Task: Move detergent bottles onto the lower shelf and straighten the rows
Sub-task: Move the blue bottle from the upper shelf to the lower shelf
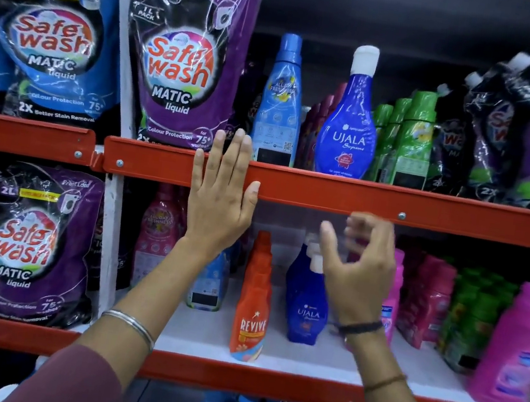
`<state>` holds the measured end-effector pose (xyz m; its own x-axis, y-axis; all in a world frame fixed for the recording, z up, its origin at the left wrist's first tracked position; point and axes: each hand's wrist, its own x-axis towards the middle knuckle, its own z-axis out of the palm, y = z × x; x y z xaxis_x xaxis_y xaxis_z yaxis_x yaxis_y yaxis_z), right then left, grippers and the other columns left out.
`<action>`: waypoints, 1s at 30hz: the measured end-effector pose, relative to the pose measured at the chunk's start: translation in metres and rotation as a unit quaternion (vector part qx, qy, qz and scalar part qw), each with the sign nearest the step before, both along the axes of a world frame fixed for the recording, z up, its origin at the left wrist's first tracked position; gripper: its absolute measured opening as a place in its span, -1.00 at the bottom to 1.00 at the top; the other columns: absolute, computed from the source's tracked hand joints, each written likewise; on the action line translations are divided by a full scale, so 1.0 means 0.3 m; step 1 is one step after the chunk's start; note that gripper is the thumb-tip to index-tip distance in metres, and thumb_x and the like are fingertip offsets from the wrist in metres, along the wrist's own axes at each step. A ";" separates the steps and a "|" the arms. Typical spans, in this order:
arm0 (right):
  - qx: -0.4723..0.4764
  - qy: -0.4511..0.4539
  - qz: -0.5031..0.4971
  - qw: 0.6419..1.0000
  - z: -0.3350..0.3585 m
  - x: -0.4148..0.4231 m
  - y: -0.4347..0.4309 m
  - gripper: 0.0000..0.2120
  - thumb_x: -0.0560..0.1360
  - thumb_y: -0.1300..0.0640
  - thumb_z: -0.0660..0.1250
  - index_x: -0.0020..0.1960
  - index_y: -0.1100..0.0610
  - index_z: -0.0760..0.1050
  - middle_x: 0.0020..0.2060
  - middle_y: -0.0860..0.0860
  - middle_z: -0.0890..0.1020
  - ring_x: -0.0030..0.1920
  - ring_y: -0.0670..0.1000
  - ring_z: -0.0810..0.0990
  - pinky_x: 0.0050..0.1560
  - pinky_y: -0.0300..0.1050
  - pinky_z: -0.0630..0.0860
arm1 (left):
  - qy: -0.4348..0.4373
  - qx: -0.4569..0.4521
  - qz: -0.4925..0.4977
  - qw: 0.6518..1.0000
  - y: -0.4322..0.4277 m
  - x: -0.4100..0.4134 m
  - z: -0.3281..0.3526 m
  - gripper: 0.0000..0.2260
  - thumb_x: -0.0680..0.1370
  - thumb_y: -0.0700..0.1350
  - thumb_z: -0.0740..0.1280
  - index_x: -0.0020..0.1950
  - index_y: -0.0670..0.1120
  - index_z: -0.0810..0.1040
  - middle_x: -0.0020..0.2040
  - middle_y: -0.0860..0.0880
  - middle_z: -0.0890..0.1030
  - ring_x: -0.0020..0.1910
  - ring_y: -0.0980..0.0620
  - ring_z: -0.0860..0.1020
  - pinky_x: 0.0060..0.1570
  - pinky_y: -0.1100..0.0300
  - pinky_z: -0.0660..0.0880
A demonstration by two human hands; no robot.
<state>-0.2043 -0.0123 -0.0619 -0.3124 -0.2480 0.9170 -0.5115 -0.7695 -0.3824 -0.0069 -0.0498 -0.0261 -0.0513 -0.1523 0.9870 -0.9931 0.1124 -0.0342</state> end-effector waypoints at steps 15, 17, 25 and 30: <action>0.156 0.107 -0.193 0.963 0.435 0.049 -0.082 -0.12 0.19 -0.28 0.45 0.27 0.23 0.23 0.19 0.17 0.40 0.14 0.22 0.50 -0.11 0.09 0.49 | -0.006 0.026 0.009 1.000 0.004 -0.142 0.018 -0.48 0.63 0.04 0.03 0.56 -0.13 0.12 0.57 -0.07 0.17 0.56 -0.09 0.05 0.50 -0.08 -0.22; 0.149 0.097 -0.182 0.967 0.430 0.049 -0.079 -0.15 0.19 -0.24 0.46 0.25 0.22 0.24 0.18 0.15 0.42 0.12 0.22 0.51 -0.11 0.09 0.49 | -0.013 0.022 0.015 1.000 -0.002 -0.134 0.016 -0.48 0.63 0.04 0.03 0.56 -0.12 0.11 0.57 -0.07 0.16 0.56 -0.09 0.05 0.51 -0.08 -0.21; 0.044 -0.027 -0.084 0.995 0.395 -0.011 -0.017 -0.19 0.22 -0.23 0.47 0.24 0.20 0.25 0.20 0.10 0.44 0.10 0.16 0.53 -0.12 0.00 0.45 | -0.019 0.009 0.018 1.000 -0.012 -0.130 0.012 -0.48 0.63 0.05 0.04 0.56 -0.12 0.11 0.57 -0.07 0.17 0.56 -0.09 0.05 0.51 -0.09 -0.22; 0.003 -0.054 -0.061 0.997 0.366 -0.072 0.045 -0.17 0.19 -0.26 0.48 0.24 0.20 0.27 0.19 0.07 0.46 0.12 0.08 0.53 -0.09 -0.08 0.47 | -0.018 0.005 0.018 1.000 -0.010 -0.133 0.009 -0.48 0.64 0.04 0.03 0.56 -0.13 0.11 0.57 -0.08 0.17 0.56 -0.10 0.05 0.51 -0.09 -0.21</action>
